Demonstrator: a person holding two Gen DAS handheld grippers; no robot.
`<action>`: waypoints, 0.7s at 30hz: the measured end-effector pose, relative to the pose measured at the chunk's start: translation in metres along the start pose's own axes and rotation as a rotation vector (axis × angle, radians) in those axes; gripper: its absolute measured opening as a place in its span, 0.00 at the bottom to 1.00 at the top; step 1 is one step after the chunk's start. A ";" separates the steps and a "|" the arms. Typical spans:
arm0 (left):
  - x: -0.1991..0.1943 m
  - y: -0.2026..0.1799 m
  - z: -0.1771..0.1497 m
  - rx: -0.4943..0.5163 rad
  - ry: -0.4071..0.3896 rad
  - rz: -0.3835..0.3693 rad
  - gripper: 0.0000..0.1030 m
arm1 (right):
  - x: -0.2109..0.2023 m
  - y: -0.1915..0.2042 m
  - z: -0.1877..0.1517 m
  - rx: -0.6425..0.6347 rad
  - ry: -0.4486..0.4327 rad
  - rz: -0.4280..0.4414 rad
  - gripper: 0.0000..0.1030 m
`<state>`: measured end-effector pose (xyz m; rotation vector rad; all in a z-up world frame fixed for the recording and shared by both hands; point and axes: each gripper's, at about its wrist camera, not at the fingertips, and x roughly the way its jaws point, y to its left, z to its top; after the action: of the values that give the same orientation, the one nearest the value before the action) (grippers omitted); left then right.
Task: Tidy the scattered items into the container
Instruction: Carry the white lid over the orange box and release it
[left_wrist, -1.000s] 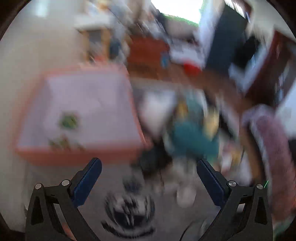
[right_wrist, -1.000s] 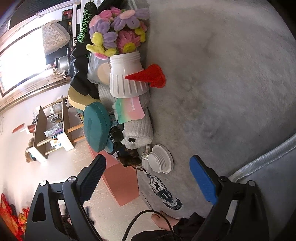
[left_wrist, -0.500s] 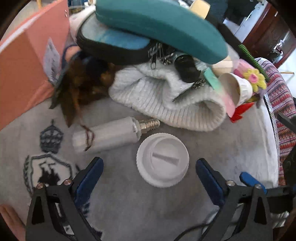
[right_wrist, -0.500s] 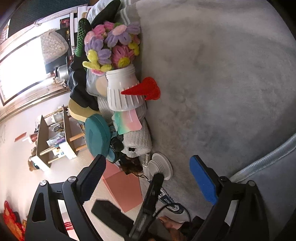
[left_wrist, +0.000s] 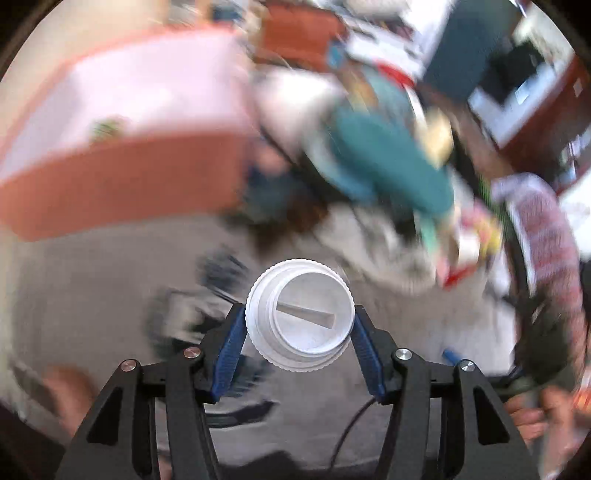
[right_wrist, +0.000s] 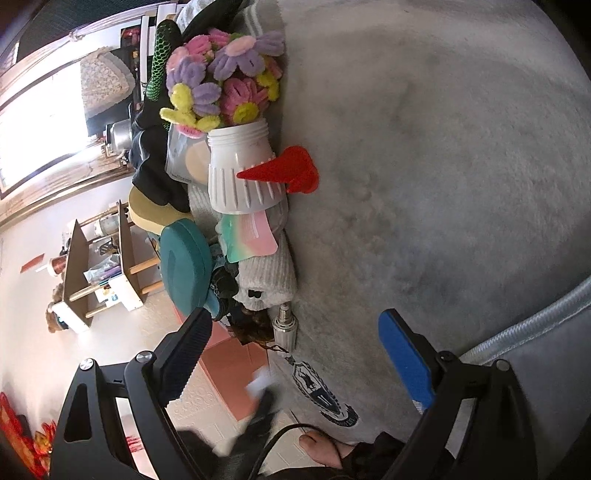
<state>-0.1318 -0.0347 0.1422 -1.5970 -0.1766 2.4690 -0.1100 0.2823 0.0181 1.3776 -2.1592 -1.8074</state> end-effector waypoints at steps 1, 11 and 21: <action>-0.024 0.017 0.010 -0.029 -0.049 0.005 0.53 | 0.000 0.001 0.000 0.000 0.000 0.001 0.90; -0.157 0.120 0.161 -0.113 -0.371 0.144 0.87 | 0.005 0.002 -0.002 -0.010 0.019 -0.002 0.90; -0.072 0.051 0.107 0.141 -0.180 -0.014 0.99 | 0.007 0.003 -0.003 -0.021 0.037 0.002 0.90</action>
<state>-0.2055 -0.0998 0.2399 -1.3145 -0.0384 2.5511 -0.1145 0.2758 0.0178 1.3929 -2.1170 -1.7832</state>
